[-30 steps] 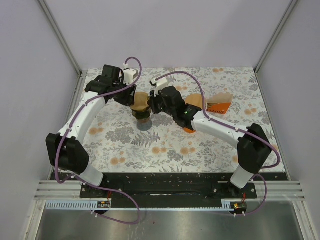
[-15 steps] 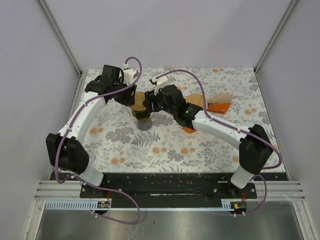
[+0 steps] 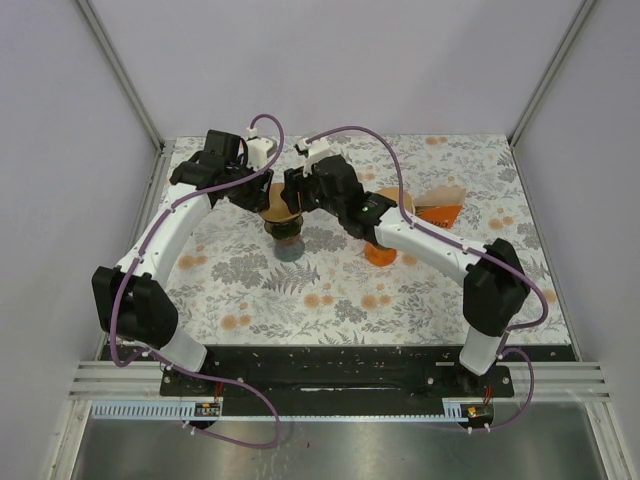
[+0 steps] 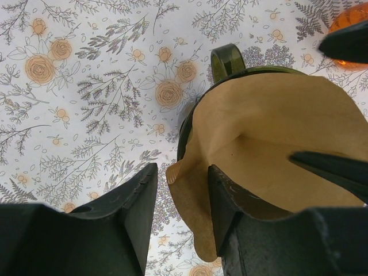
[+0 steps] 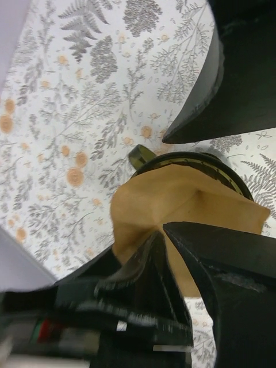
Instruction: Place the coffee filter in the dripper
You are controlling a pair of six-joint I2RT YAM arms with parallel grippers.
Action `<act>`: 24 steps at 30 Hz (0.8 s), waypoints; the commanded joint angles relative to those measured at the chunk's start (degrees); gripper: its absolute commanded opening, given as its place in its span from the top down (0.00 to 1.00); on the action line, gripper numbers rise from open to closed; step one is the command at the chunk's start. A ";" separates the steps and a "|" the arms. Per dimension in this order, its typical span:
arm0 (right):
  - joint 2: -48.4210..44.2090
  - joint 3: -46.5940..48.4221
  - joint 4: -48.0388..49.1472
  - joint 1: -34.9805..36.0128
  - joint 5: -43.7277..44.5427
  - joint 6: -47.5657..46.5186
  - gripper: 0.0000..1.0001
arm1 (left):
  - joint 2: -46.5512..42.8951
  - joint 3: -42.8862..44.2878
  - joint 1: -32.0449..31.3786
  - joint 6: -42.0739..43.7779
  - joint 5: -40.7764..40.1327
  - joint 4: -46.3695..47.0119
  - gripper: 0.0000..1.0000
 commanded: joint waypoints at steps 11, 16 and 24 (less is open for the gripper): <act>5.58 4.59 -5.64 -0.93 -1.00 0.26 0.39 | -0.94 -0.40 0.09 0.35 0.80 2.43 0.54; 4.53 5.03 -6.34 -0.93 -1.00 -0.35 0.36 | -2.00 1.18 0.09 0.88 0.18 2.42 0.46; 0.39 5.30 -6.52 -1.10 -0.73 -1.84 0.30 | -2.88 4.26 0.09 1.67 0.18 1.11 0.31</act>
